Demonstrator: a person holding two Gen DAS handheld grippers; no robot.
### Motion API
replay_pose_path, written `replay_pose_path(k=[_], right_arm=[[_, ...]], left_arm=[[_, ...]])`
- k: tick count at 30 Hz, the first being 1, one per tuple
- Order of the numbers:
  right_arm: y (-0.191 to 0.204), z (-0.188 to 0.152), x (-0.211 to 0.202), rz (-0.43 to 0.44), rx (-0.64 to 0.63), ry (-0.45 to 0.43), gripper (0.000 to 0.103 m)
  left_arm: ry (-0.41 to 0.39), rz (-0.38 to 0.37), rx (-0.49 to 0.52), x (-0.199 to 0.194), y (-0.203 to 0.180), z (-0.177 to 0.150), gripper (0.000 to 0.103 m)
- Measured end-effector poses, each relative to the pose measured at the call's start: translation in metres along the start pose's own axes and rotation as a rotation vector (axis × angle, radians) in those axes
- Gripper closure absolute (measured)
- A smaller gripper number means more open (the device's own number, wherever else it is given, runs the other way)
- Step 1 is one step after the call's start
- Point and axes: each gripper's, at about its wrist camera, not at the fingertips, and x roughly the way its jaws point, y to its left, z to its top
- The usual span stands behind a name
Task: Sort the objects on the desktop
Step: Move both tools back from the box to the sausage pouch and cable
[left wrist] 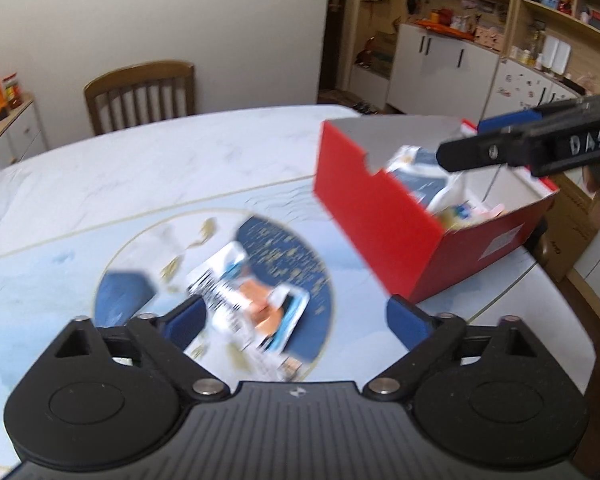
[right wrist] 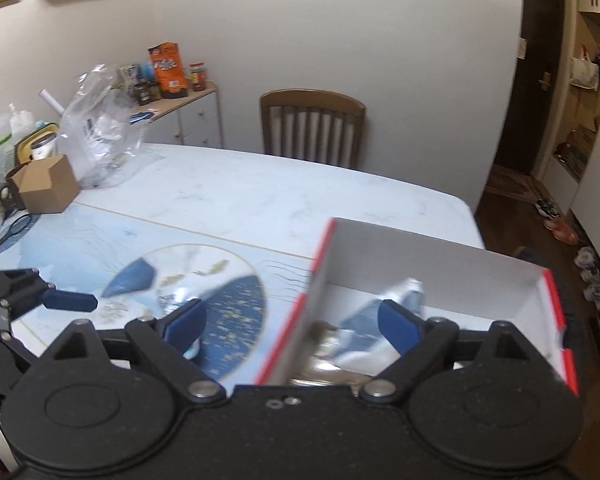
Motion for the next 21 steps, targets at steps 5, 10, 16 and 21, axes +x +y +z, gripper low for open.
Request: replay_pose_path(k=[5,10,16,21], right_arm=[[0.033,0.006,0.022,0.026,-0.020,0.018,0.010],[0.055,0.003,0.050,0.034,-0.019,0.066,0.010],[0.070,-0.004,0.085,0.046,-0.016,0.137,0.012],[0.077,-0.011,0.110,0.047,-0.039,0.199,0.017]], left_arm=[[0.026,0.003,0.004,0.005,0.012,-0.015,0.002],[0.037,0.011,0.005,0.013,0.022,-0.025,0.002],[0.038,0.030,0.028,0.025,0.023,-0.033,0.002],[0.028,0.005,0.099,0.039,0.023,-0.035,0.002]])
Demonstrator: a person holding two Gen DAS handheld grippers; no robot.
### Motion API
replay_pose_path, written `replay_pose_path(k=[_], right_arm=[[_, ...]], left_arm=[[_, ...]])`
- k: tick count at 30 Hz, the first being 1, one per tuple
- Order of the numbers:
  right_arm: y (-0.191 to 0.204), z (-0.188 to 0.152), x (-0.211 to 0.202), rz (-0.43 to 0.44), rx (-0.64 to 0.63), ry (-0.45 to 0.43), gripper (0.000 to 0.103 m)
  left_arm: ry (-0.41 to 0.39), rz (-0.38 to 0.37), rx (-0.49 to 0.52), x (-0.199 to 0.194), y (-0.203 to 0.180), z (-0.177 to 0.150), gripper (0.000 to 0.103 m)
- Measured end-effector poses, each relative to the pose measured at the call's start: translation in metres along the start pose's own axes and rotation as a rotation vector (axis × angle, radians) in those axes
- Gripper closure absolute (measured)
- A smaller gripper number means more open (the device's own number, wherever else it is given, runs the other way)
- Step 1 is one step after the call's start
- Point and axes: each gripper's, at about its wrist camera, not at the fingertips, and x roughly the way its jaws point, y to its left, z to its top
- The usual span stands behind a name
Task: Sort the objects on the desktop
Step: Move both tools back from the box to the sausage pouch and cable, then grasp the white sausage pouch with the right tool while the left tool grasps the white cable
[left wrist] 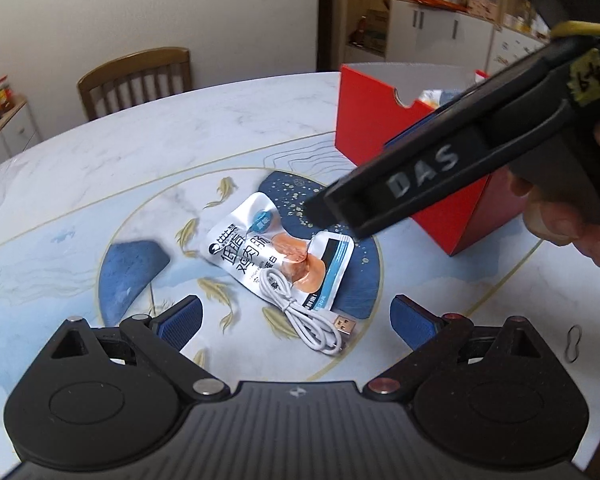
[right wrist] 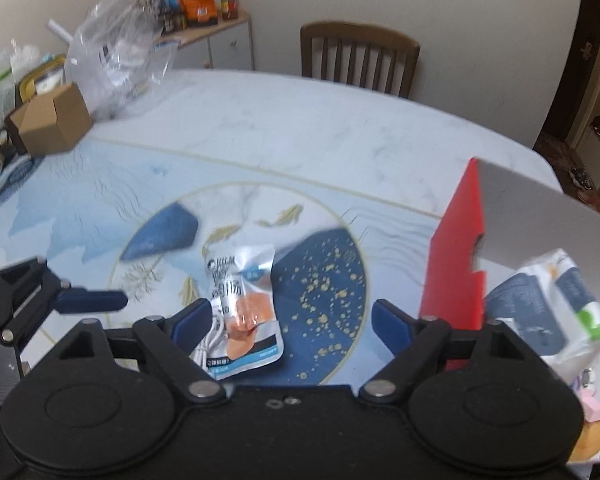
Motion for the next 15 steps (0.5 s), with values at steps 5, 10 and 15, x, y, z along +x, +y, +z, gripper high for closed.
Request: replay_pose_path(k=[5,10,15], right_arm=[[0.008,0.001,0.014,0.001,-0.060,0.031,0.022],[0.013,0.004,0.027,0.005,-0.071,0.059,0.028],[0.012,0.014,0.043,0.011,-0.043,0.075,0.028]], left_arm=[[-0.005,-0.051,0.075,0.012,0.005,0.000,0.002],[-0.003,-0.073,0.169,0.023,0.007,0.000,0.003],[0.006,-0.090,0.185,0.036,0.007,-0.001,0.003]])
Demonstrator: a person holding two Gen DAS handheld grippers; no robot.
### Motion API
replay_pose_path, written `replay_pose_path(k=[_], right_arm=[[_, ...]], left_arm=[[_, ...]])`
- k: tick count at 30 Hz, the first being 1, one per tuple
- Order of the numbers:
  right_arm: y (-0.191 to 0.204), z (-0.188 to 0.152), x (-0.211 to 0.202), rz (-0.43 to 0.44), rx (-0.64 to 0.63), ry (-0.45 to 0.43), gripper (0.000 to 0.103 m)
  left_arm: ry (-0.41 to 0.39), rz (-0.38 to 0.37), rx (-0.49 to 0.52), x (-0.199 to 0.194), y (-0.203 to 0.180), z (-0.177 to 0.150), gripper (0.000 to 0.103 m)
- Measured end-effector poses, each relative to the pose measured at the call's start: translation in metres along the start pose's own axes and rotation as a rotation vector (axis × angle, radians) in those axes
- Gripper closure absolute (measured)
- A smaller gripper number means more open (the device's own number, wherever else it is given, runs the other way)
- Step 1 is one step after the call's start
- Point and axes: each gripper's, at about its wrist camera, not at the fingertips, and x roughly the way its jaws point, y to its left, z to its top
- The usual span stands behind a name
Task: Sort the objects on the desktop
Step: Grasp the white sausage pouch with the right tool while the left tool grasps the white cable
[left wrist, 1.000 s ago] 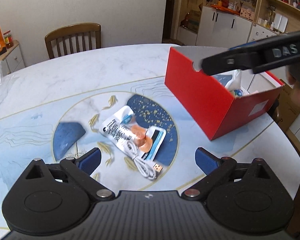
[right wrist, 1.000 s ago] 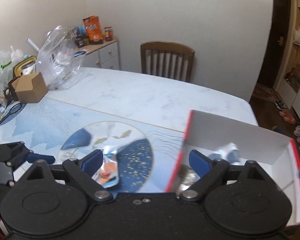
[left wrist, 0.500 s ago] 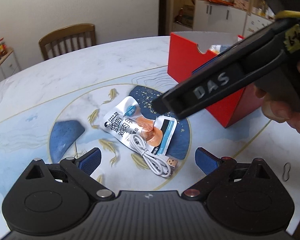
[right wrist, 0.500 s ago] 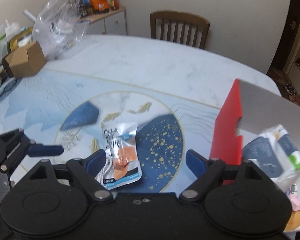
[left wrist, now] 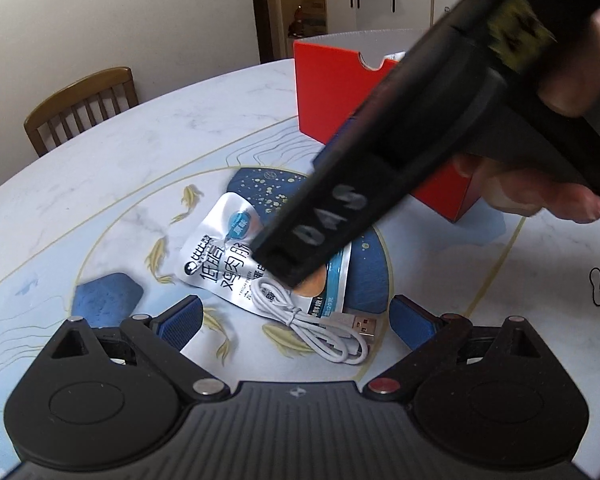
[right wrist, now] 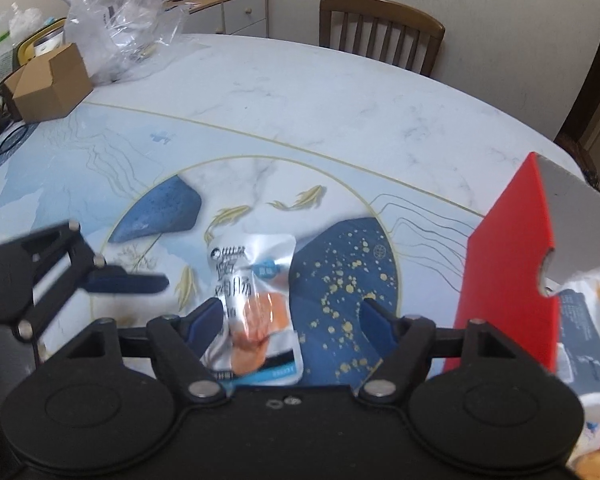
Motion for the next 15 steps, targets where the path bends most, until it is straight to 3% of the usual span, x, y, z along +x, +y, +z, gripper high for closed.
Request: replay_pose_path(k=[11,15], right_arm=[[0.008,0.008,0.033,0.057,-0.003,0.049,0.041],[0.006,0.011,0.033,0.068,0.008,0.031,0.060]], left_arm=[[0.005,-0.006,-0.008,0.011,-0.003,-0.007,0.007],[-0.003,0.001,-0.006,0.013,-0.004,-0.005,0.012]])
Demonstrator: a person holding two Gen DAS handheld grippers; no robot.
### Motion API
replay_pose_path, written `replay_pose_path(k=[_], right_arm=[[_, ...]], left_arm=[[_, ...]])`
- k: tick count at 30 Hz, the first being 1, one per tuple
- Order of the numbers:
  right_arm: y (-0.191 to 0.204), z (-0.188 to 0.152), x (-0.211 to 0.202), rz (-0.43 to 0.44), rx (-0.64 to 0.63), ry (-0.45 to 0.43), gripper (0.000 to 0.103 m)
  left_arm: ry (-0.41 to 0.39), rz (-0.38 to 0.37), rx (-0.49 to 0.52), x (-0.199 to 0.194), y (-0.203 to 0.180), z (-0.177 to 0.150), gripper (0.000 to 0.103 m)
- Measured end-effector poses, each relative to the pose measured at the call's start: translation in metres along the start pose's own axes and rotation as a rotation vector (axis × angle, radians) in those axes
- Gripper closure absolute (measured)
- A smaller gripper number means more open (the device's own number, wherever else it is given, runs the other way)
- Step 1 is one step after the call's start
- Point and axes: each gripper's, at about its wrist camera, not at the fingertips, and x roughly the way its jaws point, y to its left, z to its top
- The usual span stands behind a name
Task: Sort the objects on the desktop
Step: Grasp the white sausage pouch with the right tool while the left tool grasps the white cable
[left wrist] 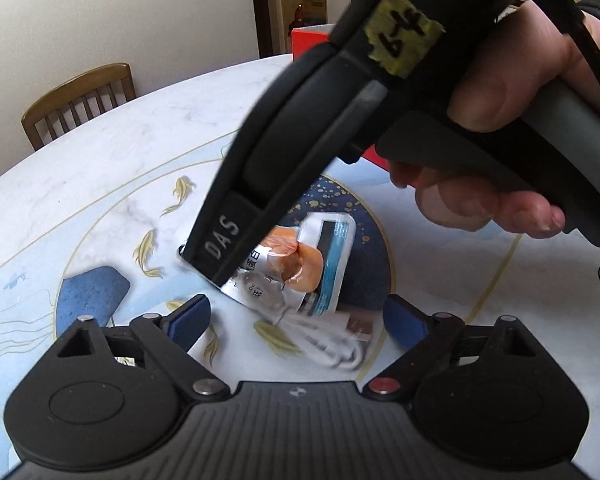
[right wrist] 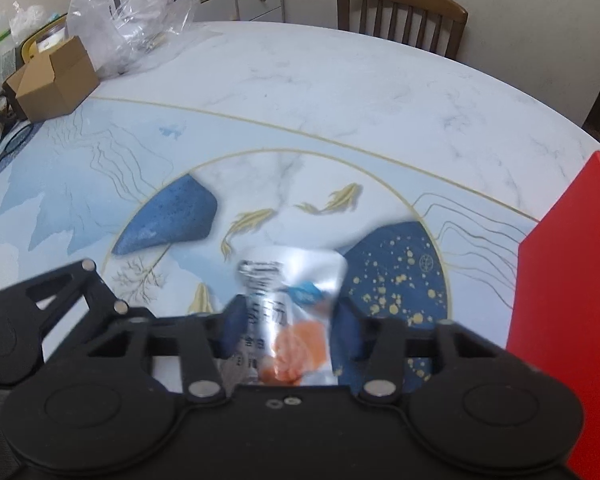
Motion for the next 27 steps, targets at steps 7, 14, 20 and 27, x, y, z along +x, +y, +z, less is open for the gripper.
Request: replay_pose_path(k=[7,14,20,27], right_arm=[[-0.015,-0.003,-0.004,-0.031,0.033,-0.006,0.061],[-0.025,-0.005,-0.005,-0.031,0.064,-0.005,0.061],[-0.025,-0.005,-0.004,-0.027,0.067,-0.003,0.061],[-0.025,-0.007,-0.006,-0.029,0.079,-0.005,0.062]], left_arm=[[-0.007,-0.014,0.007,0.001,0.003,0.001,0.019],[-0.005,-0.034,0.007,0.003,0.002,0.003,0.031],[0.008,-0.046,-0.029,-0.003,0.000,0.002,0.060],[0.017,-0.032,-0.074,-0.011,0.004,-0.003,0.076]])
